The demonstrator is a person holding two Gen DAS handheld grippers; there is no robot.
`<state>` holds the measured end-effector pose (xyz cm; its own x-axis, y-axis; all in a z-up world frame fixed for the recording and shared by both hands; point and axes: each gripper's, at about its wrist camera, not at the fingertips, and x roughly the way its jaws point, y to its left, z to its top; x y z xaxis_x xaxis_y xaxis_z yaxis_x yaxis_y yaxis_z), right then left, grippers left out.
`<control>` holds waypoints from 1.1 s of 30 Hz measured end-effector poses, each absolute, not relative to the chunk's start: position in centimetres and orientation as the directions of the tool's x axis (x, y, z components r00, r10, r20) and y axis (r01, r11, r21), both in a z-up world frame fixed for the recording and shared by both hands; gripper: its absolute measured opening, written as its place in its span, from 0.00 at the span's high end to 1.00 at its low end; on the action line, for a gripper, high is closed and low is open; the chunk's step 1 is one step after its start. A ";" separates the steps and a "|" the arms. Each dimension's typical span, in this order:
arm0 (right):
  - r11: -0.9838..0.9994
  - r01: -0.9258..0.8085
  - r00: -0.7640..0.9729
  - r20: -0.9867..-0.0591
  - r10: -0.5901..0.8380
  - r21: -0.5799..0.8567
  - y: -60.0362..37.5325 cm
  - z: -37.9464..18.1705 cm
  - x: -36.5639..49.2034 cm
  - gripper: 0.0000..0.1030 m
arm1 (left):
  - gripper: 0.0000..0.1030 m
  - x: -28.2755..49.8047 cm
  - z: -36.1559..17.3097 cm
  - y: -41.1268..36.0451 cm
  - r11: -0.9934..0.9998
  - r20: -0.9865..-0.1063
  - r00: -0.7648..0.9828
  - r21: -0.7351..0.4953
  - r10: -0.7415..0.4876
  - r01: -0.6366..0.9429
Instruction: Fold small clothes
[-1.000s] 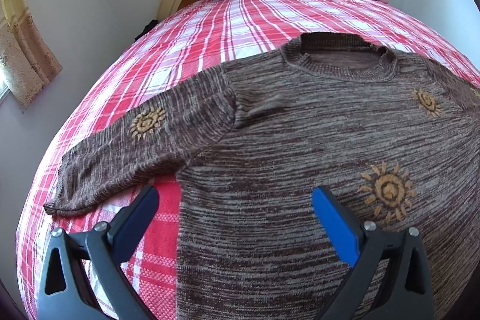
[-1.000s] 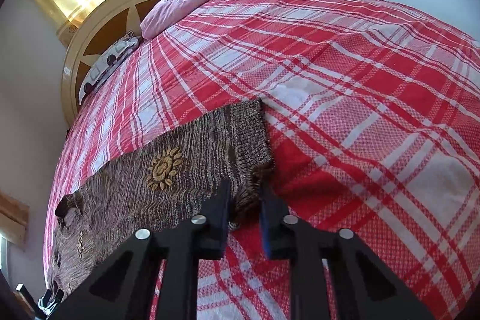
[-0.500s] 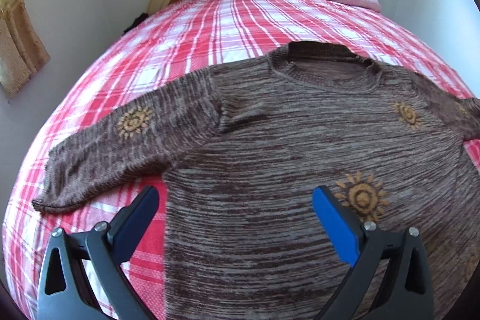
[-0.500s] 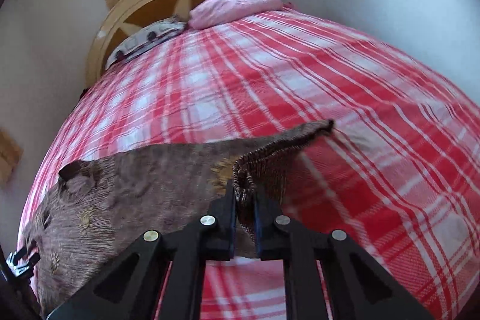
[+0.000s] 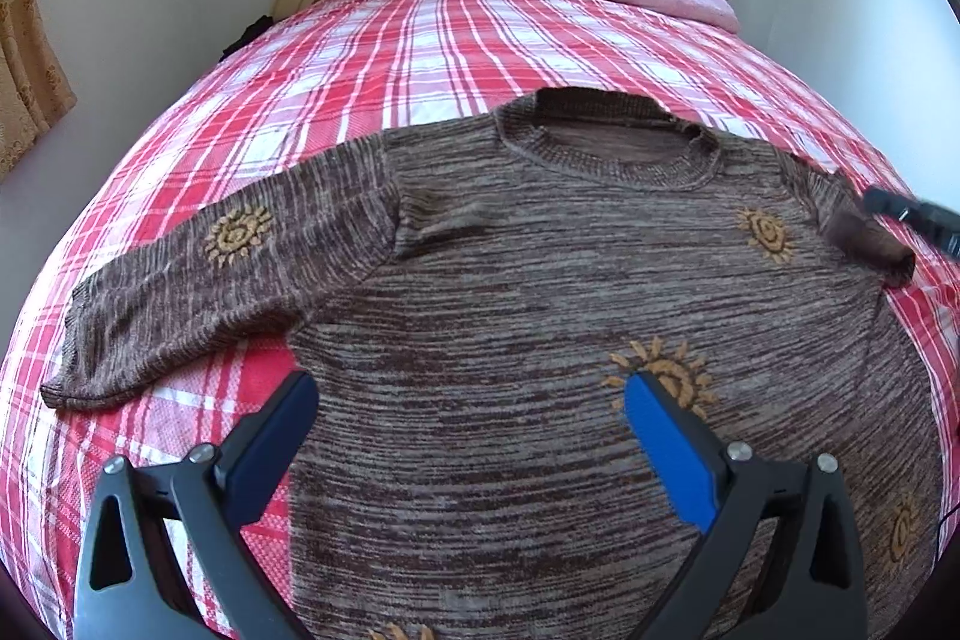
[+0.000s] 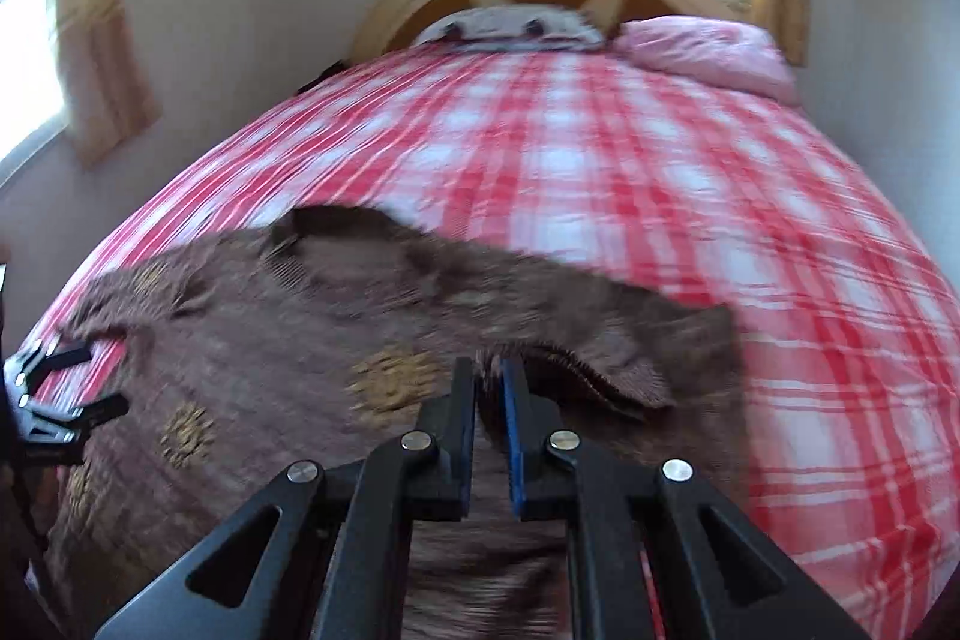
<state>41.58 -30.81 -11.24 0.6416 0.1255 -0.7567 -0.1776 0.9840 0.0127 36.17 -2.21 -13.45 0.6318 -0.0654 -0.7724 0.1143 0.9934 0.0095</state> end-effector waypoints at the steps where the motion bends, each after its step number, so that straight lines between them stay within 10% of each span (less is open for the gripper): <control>1: 0.975 -0.220 0.617 -0.773 0.152 0.016 -29.5 -12.0 41.6 0.92 | 0.00 36.1 -13.4 -2.4 0.992 -0.775 0.628 0.010 -0.070 0.123; 9: 0.924 -0.381 0.544 -0.797 0.261 0.042 -28.3 -14.4 38.2 0.91 | 0.00 35.5 -12.4 -4.9 0.979 -0.768 0.635 0.051 -0.087 0.195; 16: 0.972 -0.187 0.683 -0.693 0.231 0.140 -38.6 -12.2 33.8 0.89 | 0.04 35.5 -11.0 -12.4 0.935 -0.749 0.647 0.110 -0.145 0.338; 20: 0.961 -0.060 0.741 -0.633 0.224 0.270 -42.8 -12.1 32.7 0.33 | 0.03 36.1 -10.7 -18.4 0.890 -0.739 0.658 0.190 -0.148 0.414; 33: 0.900 0.062 0.797 -0.564 0.215 0.431 -47.1 -13.7 31.7 0.33 | 0.39 40.6 -14.1 -27.9 0.871 -0.822 0.543 0.132 -0.170 0.473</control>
